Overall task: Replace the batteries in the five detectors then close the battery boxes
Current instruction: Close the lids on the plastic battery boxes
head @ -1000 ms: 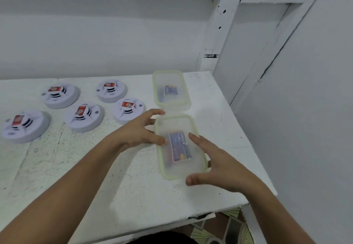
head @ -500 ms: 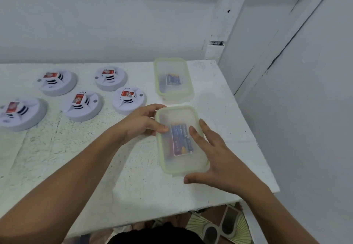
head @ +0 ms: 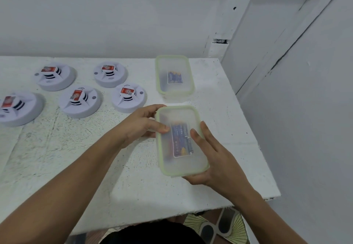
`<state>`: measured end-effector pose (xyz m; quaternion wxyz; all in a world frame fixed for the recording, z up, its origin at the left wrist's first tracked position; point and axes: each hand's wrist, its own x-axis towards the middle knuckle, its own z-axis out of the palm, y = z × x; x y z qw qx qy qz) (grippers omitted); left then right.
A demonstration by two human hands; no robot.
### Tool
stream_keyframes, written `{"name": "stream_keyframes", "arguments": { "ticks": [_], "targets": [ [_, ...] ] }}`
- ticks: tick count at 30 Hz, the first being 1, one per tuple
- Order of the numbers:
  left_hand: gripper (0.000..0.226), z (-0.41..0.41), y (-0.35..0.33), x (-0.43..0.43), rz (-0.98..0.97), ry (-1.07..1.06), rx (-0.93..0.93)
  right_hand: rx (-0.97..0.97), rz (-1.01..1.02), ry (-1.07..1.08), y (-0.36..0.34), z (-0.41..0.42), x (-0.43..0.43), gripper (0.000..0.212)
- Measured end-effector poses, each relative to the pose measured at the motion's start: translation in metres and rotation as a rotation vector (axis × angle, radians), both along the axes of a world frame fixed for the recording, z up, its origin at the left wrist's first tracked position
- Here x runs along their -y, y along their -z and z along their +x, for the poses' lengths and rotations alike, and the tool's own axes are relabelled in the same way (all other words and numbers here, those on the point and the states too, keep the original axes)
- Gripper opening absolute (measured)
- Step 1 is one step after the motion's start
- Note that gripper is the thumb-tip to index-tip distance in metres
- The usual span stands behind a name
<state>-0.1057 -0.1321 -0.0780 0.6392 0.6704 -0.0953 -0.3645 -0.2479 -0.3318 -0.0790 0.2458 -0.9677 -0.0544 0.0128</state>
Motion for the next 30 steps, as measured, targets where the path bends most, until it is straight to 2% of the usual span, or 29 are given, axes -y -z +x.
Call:
{"name": "stream_keyframes", "arguments": {
  "ticks": [5, 9, 13, 16, 20, 26, 30],
  "targets": [
    [0.056, -0.009, 0.001, -0.002, -0.007, -0.029, -0.013, -0.086, 0.196, -0.026, -0.003, -0.004, 0.001, 0.100],
    [0.051, -0.033, 0.013, 0.002, -0.030, -0.279, 0.032, -0.182, 0.377, 0.034, -0.006, -0.003, 0.003, 0.111],
    [0.044, -0.046, 0.017, 0.010, -0.022, -0.392, 0.123, -0.111, 0.472, 0.120, 0.002, 0.002, 0.000, 0.089],
    [0.031, -0.045, 0.015, 0.015, -0.019, -0.406, 0.142, -0.071, 0.493, 0.161, 0.003, 0.006, -0.003, 0.083],
    [0.027, -0.041, 0.015, 0.018, -0.024, -0.415, 0.159, -0.061, 0.492, 0.178, 0.004, 0.012, -0.001, 0.081],
    [0.027, -0.039, 0.016, 0.019, -0.043, -0.405, 0.179, -0.061, 0.476, 0.159, 0.003, 0.014, 0.000, 0.082],
    [0.036, -0.034, 0.015, 0.016, -0.006, -0.458, 0.162, -0.065, 0.503, 0.192, -0.009, 0.020, 0.004, 0.069]
  ]
}}
